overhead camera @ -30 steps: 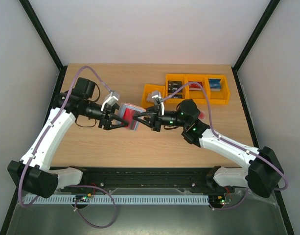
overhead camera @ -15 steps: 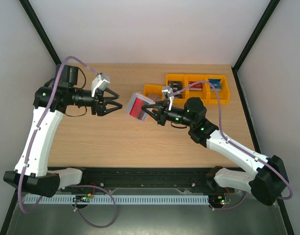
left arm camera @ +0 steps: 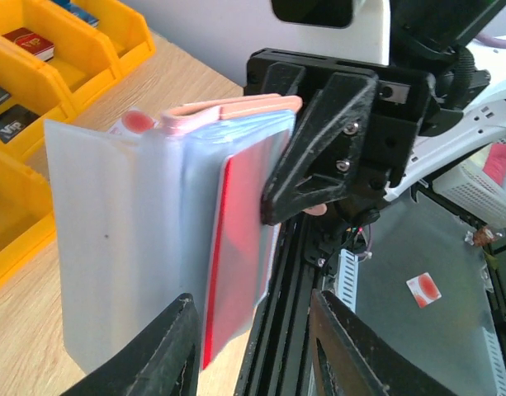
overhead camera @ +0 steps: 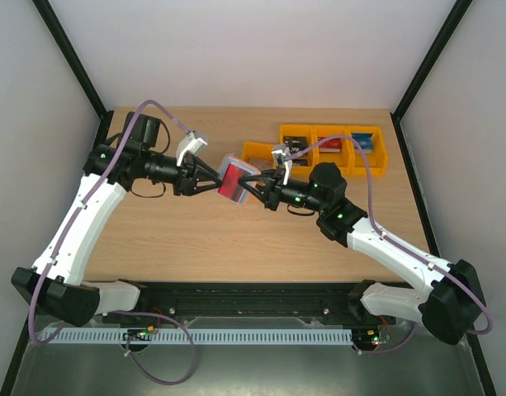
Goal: Take the credit cards out of the card holder
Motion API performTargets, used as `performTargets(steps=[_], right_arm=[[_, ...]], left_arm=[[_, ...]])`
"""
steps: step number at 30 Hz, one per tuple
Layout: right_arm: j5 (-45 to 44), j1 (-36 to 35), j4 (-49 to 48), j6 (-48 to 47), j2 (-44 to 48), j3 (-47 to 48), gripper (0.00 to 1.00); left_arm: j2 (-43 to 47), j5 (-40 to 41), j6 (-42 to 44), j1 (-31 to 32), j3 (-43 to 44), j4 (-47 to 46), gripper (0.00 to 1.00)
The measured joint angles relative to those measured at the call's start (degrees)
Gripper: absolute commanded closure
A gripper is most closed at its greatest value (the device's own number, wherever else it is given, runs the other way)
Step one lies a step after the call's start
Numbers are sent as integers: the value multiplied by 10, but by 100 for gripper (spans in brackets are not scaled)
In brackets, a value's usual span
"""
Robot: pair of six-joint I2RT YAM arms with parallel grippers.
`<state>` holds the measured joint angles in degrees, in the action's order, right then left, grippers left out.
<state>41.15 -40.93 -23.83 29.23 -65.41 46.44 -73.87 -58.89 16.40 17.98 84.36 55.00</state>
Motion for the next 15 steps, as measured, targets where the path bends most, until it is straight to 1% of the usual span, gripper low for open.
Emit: performTargets(steps=[6,10,15], right_arm=[[9,0,0,11,-10,0,98],[12,1,-4,22,-15,0,98],[9,2,-21,38,-22,0,98]], left_arm=[[-2,8,-23,3,-22,-24,62],[-6,17,-39,7,-30,-39,68],[-6,10,-38,7,-35,-43,69]])
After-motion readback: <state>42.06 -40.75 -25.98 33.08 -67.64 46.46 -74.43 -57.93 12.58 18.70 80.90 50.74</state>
